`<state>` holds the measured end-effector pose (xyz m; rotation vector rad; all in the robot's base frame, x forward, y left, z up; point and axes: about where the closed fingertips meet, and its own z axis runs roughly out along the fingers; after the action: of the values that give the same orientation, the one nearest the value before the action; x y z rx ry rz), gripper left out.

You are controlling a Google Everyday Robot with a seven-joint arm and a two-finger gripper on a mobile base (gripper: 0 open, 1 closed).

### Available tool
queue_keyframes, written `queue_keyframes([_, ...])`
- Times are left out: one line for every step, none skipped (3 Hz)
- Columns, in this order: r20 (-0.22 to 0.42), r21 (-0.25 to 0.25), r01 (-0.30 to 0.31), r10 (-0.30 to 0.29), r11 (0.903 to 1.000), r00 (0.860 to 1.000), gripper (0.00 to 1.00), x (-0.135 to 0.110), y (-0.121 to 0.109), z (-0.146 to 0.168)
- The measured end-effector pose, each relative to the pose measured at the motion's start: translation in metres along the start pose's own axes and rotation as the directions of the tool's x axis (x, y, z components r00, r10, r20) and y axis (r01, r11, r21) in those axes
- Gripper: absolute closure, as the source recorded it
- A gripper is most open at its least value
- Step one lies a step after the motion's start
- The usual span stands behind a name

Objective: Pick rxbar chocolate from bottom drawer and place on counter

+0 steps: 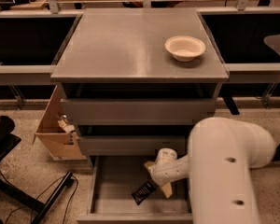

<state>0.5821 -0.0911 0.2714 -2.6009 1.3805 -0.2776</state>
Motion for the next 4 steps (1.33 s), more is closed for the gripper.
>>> queue_keyframes([0.024, -0.096, 0.023, -0.021, 0.9951, 0.999, 0.00, -0.017, 0.005, 0.069])
queue_keyframes([0.053, -0.146, 0.032, -0.024, 0.9887, 0.998, 0.00, -0.029, 0.010, 0.112])
queue_keyframes([0.087, -0.162, 0.032, -0.019, 0.9863, 0.996, 0.00, -0.039, 0.012, 0.140])
queue_keyframes([0.125, -0.167, 0.035, -0.014, 0.9853, 0.992, 0.18, -0.050, 0.011, 0.163])
